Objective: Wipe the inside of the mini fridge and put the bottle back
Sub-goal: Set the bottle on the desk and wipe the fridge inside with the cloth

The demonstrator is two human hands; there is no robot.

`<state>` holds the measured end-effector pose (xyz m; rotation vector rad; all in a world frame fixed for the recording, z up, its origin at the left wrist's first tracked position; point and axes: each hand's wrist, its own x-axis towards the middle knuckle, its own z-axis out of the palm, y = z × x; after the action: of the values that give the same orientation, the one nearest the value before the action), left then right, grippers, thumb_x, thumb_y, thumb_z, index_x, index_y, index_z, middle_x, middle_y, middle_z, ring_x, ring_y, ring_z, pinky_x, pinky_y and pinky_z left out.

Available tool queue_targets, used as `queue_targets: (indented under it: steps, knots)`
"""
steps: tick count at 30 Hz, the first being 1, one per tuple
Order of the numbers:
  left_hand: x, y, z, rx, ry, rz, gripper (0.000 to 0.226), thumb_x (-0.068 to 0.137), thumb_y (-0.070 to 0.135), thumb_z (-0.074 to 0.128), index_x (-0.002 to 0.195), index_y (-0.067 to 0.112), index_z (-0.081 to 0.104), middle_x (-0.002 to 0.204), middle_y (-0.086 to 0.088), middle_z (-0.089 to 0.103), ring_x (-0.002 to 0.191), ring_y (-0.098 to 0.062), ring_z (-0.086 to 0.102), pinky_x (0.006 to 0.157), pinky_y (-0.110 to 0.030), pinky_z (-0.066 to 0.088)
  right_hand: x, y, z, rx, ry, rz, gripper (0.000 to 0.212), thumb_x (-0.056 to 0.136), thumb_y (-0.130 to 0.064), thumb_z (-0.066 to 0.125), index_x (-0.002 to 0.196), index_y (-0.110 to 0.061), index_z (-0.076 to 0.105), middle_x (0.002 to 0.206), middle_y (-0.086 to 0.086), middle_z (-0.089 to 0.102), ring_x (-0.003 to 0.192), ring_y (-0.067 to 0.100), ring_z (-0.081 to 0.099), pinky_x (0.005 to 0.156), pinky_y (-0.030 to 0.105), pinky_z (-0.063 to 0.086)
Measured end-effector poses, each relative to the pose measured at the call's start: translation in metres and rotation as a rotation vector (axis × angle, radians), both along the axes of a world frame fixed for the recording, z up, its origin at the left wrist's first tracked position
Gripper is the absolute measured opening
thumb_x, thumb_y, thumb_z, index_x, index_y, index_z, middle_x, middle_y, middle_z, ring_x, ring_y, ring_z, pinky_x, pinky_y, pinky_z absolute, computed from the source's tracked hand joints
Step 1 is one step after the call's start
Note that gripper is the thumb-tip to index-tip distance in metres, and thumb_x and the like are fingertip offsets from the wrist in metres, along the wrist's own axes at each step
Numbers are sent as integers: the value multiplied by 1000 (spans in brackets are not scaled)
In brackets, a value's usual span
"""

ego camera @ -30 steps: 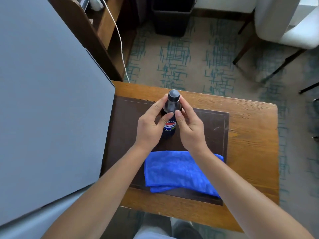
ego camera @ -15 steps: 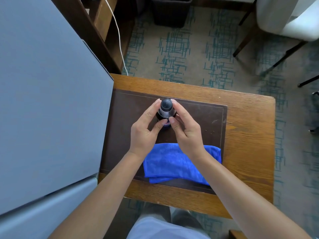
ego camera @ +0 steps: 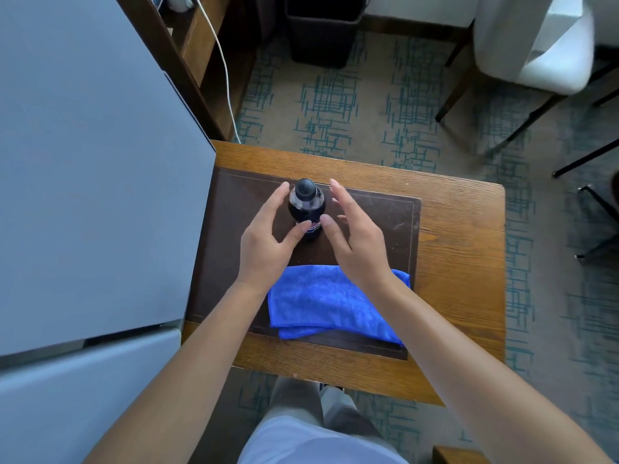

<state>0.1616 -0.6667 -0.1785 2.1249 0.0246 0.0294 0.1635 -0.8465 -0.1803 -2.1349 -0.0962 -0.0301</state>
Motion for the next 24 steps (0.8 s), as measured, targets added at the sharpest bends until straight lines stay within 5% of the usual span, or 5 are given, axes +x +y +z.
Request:
queue_targets:
  steps: [5, 11, 21, 24]
  knots:
    - [-45, 11, -11, 61, 144, 113, 76, 93, 39, 74, 157, 32, 33, 161, 11, 43, 143, -8, 46, 109, -27, 41, -32, -43, -4, -152, 119, -76, 58, 104, -34, 56, 158, -28, 36, 157, -8, 50, 144, 10, 46, 115, 38, 44]
    - [-78, 16, -51, 392, 239, -119, 69, 95, 40, 70, 156, 23, 42, 160, 1, 46, 154, -24, 32, 122, -46, 35, -80, -91, -39, -490, 348, -42, 62, 99, -37, 63, 156, -28, 39, 155, -6, 52, 145, 17, 45, 115, 41, 45]
    - [-99, -1, -85, 889, 400, -332, 70, 101, 53, 55, 161, 28, 29, 128, -1, 55, 117, -22, 48, 96, -34, 43, -118, -97, -66, -724, 494, -51, 77, 92, -46, 70, 156, -22, 36, 140, 3, 58, 127, 27, 55, 104, 40, 48]
    - [-103, -1, -87, 919, 392, -324, 64, 101, 52, 54, 158, 30, 35, 125, -1, 55, 115, -22, 49, 94, -35, 44, -122, -94, -68, -764, 536, -43, 56, 94, -44, 67, 144, -24, 50, 128, 3, 61, 118, 27, 57, 99, 39, 48]
